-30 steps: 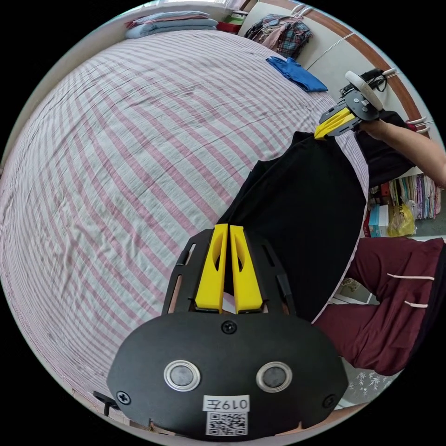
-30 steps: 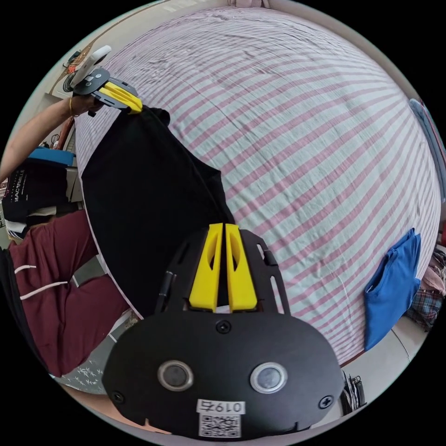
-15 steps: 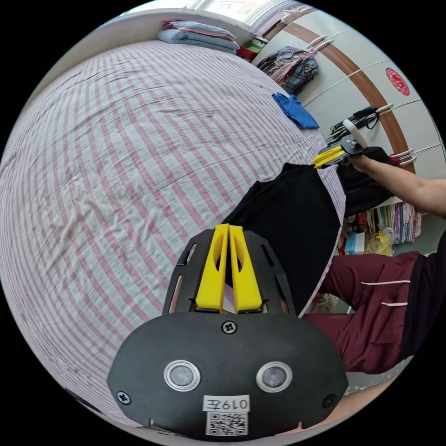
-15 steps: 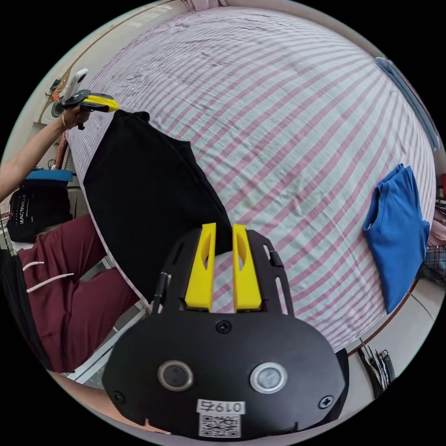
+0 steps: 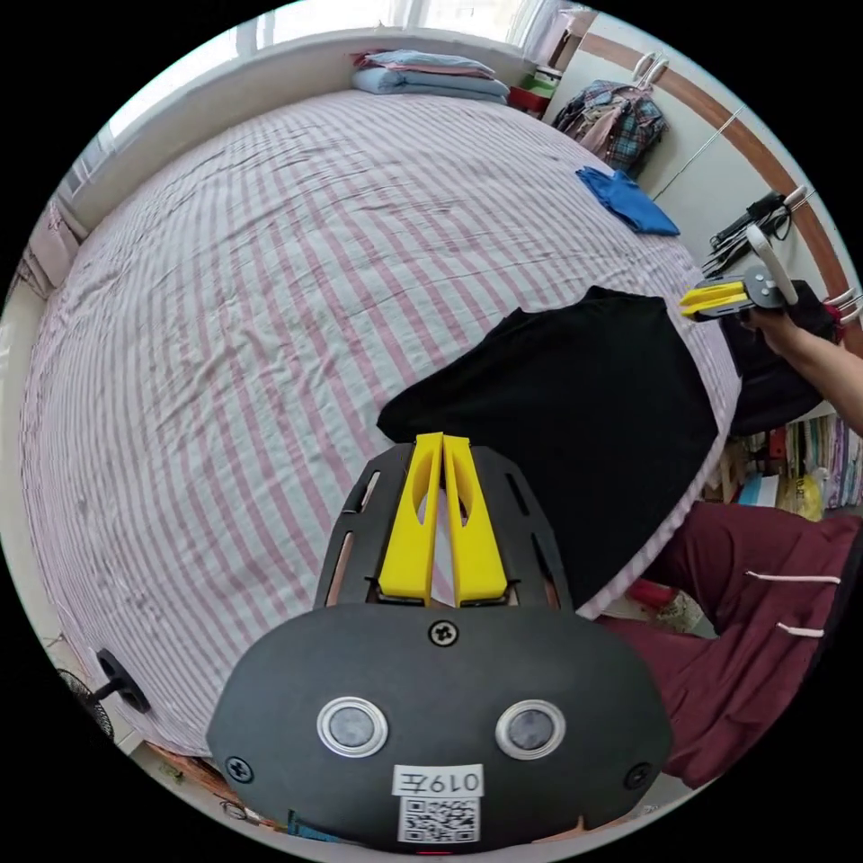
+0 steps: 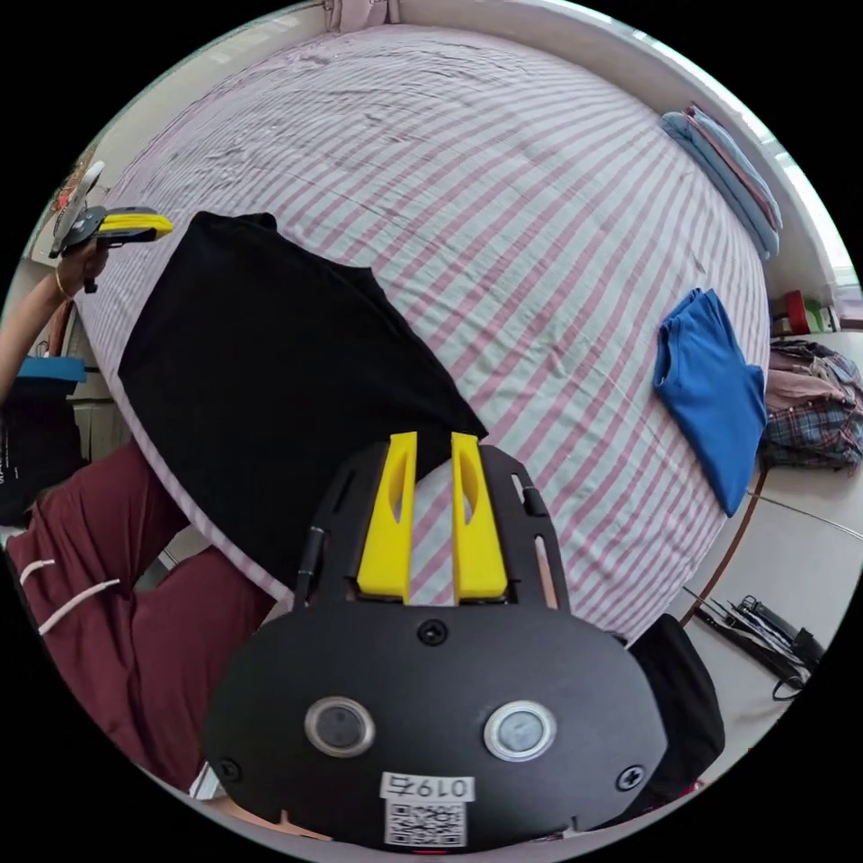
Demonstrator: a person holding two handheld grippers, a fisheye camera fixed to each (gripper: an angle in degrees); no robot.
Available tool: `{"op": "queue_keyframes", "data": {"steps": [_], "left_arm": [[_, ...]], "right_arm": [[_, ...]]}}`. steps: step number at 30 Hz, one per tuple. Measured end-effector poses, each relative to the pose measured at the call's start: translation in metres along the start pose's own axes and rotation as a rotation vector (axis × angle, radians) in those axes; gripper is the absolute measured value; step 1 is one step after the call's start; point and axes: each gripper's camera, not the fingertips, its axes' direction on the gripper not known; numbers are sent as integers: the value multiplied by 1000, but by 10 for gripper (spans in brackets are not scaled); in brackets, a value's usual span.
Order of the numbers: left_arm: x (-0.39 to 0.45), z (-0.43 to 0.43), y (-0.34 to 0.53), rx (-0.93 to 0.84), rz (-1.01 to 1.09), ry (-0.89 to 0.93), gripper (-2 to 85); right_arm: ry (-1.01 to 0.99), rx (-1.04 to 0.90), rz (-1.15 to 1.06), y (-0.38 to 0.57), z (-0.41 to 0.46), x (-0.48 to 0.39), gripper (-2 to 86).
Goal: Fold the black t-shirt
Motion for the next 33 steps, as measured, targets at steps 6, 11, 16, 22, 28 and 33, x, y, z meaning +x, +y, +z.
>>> {"op": "queue_keyframes", "data": {"steps": [6,11,16,22,28,33], "left_arm": [[63,19,80,-60,43,98,7],[77,54,121,-104,-39,62,7],[84,74,143,-109,-61,58,6],[108,96,165,-123,-56,7,7],[122,102,198,-82,-178,55,12],[134,111,244,-70,-284,167,26]], "right_arm": [[-68,-2,19,85,23,-72,-1],[-59,-17,90,143,49,-111,-6],[-89,-67,158,200,83,-137,-6],[-64,-74,201,255,108,-165,2],[-202,28,348,320,114,-177,71],[-211,41,376,378,122,-197,82]]}}
